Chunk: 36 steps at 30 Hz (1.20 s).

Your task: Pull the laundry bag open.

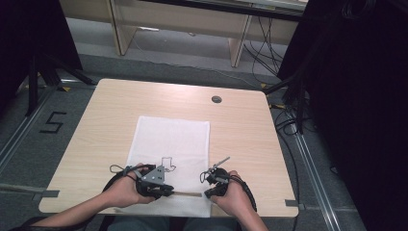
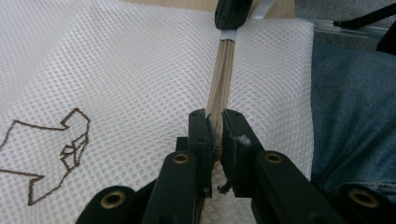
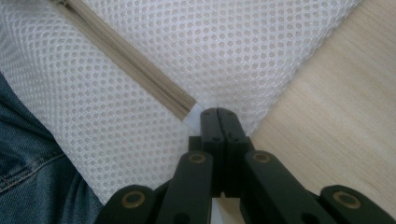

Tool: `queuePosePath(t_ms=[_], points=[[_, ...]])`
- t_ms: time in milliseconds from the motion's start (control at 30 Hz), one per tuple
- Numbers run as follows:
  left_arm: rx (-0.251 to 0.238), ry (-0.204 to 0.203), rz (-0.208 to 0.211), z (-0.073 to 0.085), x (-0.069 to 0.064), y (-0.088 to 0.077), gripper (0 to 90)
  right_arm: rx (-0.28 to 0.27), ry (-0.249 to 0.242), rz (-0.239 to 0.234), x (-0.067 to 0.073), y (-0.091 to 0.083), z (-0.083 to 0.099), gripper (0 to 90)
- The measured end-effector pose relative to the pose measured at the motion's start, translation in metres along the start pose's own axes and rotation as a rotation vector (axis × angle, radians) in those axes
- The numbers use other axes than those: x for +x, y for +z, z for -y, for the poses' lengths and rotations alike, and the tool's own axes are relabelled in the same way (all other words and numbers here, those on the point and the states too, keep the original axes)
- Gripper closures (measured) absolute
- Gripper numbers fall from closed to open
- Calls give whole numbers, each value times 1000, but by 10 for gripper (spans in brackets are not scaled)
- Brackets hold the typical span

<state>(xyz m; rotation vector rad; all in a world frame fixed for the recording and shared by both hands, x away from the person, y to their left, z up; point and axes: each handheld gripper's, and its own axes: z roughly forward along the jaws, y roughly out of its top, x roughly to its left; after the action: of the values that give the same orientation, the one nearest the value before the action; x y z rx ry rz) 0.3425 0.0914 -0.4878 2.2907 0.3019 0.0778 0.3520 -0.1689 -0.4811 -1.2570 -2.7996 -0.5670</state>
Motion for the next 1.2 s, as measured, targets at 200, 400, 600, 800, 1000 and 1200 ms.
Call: queuePosePath(t_ms=[200, 400, 600, 800, 1000, 1200], points=[[0, -2, 5, 1, -1, -1, 820, 2, 8, 1, 0, 0, 0, 900], [3, -10, 5, 5, 1, -5, 820, 2, 1, -1, 0, 0, 0, 900], [1, -11, 5, 6, 2, -5, 820, 1, 2, -1, 0, 0, 0, 900], [1, -9, 9, 6, 2, -6, 821, 1, 2, -1, 0, 0, 0, 900], [-9, -14, 13, 7, 3, -8, 820, 2, 8, -1, 1, 0, 0, 900], [-4, -13, 1, 10, 3, -11, 820, 1, 4, 0, 0, 0, 0, 900]])
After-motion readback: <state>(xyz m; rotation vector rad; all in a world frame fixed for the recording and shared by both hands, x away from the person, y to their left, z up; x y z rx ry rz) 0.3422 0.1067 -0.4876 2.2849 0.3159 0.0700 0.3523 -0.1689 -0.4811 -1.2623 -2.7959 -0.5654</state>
